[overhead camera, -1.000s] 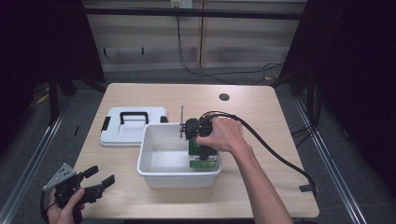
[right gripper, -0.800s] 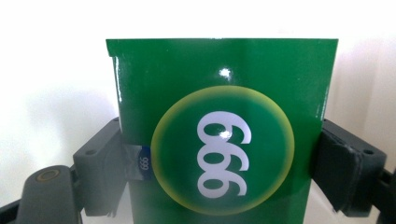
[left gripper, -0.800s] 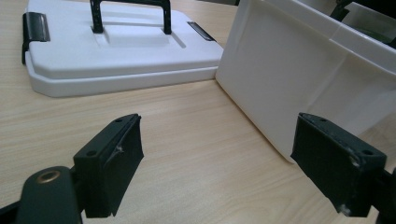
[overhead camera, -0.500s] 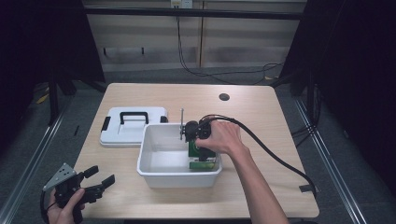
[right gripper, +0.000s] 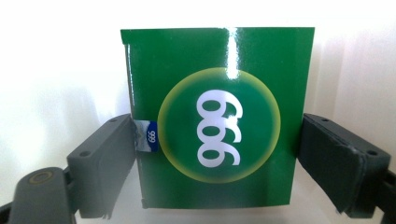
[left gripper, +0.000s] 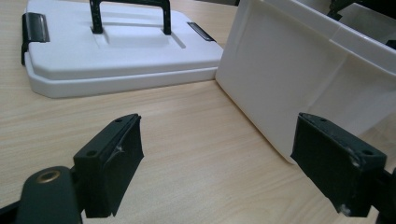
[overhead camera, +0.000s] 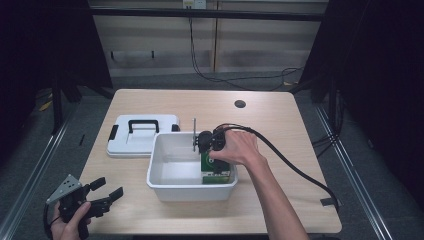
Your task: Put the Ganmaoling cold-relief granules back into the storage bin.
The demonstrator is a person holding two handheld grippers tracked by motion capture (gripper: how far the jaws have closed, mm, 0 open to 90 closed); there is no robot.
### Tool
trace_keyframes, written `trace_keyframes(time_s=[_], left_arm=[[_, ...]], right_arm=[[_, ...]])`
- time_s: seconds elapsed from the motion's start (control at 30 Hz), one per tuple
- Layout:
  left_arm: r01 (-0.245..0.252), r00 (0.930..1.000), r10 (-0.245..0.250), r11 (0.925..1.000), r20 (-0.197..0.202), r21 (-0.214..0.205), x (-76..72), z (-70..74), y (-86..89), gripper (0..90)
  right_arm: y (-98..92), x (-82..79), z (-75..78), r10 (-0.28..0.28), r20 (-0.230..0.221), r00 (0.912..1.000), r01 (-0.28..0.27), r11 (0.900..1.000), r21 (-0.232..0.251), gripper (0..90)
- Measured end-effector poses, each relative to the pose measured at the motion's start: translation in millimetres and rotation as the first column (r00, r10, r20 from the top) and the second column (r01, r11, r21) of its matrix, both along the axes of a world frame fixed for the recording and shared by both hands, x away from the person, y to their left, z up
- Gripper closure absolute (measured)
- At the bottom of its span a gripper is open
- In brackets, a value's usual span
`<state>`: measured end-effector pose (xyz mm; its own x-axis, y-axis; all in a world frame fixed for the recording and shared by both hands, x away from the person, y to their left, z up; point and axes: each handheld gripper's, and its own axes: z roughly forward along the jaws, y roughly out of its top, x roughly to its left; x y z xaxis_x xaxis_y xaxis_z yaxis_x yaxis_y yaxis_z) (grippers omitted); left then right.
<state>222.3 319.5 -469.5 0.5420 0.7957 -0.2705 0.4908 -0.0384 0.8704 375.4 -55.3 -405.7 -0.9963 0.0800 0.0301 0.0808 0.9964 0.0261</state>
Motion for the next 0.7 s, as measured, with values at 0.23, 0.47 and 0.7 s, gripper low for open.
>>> trace_keyframes(time_s=[0.23,0.47,0.7], left_arm=[[0.000,1.0000,0.000,1.0000,-0.002,0.000,0.1,-0.2,-0.2,15.9],[0.002,1.0000,-0.002,1.0000,-0.006,0.003,1.5,-0.6,-0.5,15.9],[0.003,1.0000,-0.003,1.0000,-0.006,0.005,2.0,-1.0,-0.5,15.9]], right_arm=[[-5.2,0.5,0.7,-0.011,-0.013,0.9999,0.011,0.9999,0.005,11.6],[-11.1,0.6,7.1,-0.038,-0.023,0.9990,0.039,0.9985,0.038,12.3],[-17.5,-0.3,18.1,-0.050,-0.018,0.9986,0.051,0.9952,0.083,12.7]])
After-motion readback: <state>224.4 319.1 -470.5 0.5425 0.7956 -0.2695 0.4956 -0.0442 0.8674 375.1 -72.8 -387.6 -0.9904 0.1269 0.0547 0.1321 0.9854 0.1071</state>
